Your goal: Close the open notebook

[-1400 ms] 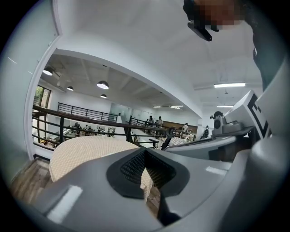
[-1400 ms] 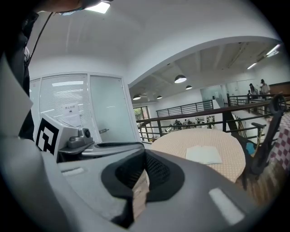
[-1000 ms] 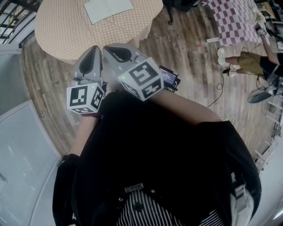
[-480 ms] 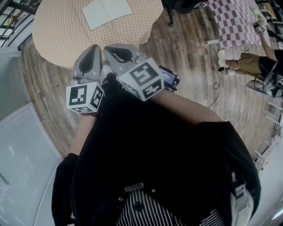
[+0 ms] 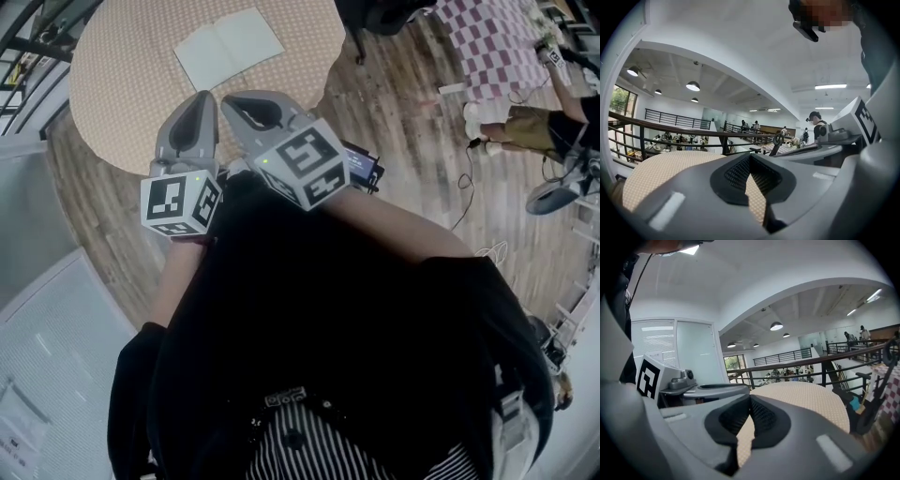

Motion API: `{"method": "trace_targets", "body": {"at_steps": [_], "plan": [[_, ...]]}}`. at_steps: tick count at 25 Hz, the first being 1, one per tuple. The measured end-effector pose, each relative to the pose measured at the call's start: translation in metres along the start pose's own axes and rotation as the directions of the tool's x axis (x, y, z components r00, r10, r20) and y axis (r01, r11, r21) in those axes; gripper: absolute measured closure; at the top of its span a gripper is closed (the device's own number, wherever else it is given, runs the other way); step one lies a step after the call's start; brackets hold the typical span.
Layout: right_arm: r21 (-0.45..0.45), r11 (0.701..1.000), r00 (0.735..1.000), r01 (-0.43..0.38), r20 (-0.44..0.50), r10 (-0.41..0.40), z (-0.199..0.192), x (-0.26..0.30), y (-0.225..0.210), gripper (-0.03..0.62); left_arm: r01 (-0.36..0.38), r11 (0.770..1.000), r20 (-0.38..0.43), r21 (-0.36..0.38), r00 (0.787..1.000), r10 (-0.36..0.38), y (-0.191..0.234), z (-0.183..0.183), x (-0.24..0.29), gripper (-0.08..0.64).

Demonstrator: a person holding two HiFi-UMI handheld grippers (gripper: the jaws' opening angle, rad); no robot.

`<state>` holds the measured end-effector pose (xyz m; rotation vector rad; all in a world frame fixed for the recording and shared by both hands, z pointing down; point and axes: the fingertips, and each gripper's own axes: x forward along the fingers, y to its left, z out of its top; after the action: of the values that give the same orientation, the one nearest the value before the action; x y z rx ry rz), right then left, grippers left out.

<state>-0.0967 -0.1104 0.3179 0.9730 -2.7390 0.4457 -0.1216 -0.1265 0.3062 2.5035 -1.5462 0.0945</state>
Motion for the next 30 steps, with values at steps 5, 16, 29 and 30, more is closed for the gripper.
{"method": "trace_targets", "body": {"at_steps": [5, 16, 29, 30], "plan": [[0.013, 0.999, 0.999, 0.032, -0.011, -0.032, 0.012, 0.041, -0.008, 0.591, 0.040, 0.999, -0.003, -0.016, 0.999, -0.040, 0.035, 0.007, 0.025, 0.558], [0.019, 0.996, 0.993, 0.090, -0.080, -0.088, 0.040, 0.106, -0.007, 0.591, 0.104, 0.991, -0.030, -0.080, 0.994, -0.107, 0.103, 0.023, 0.049, 0.558], [0.042, 0.994, 0.983, 0.104, -0.156, -0.096, 0.027, 0.178, -0.021, 0.592, 0.113, 0.981, -0.065, -0.158, 0.990, -0.125, 0.169, -0.004, 0.077, 0.558], [0.039, 0.995, 0.983, 0.096, -0.159, -0.088, 0.027, 0.181, -0.023, 0.591, 0.108, 0.981, -0.067, -0.159, 0.991, -0.120, 0.171, -0.005, 0.080, 0.558]]}}
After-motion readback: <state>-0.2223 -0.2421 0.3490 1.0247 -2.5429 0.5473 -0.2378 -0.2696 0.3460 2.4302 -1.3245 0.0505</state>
